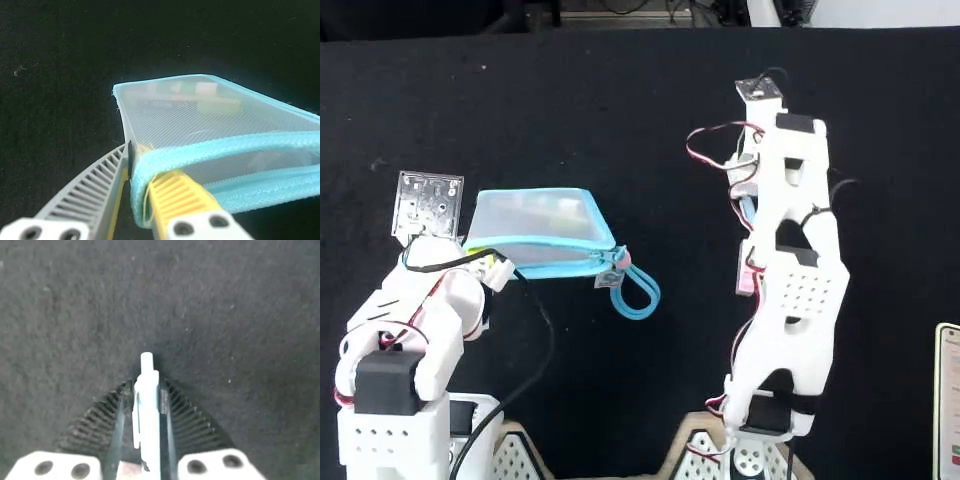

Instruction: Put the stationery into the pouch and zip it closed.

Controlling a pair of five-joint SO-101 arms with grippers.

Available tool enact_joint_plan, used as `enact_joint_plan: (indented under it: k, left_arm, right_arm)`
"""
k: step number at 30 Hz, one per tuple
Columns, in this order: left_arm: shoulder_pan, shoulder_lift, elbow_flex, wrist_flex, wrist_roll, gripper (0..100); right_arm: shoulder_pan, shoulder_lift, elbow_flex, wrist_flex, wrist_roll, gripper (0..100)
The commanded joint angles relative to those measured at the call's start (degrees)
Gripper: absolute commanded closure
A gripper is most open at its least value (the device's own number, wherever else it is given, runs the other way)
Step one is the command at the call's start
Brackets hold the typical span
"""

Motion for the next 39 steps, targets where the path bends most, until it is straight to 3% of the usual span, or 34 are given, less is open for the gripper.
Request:
enact_joint_plan:
  k: [1, 10, 16, 21, 27, 39]
  left_arm:
    - [-0.7, -0.2, -0.9, 0.2, -0.6, 97]
    - [-0.7, -0.2, -0.9, 0.1, -0.6, 97]
    - [-0.7, -0.2, -0.8, 0.2, -0.7, 97]
    - [-0.7, -0.2, -0.8, 0.0, -0.7, 97]
    - [-0.7, -0.2, -0.8, 0.0, -0.7, 97]
    - [-0.7, -0.2, -0.7, 0.0, -0.7, 97]
  right_arm:
    - [0.3, -0.7, -8.3, 5.6, 0.4, 98.8]
    - [-4.0, -0.7, -28.0, 24.0, 0.4, 98.8]
    - [-5.8, -3.8, -29.1, 24.9, -1.1, 98.8]
    - [-8.6, -16.7, -13.9, 24.9, -6.1, 98.8]
    - [-17.5, -44.5, 7.6, 22.5, -7.8, 98.8]
    - [-34.8, -97.8, 46.0, 0.7, -7.9, 98.7]
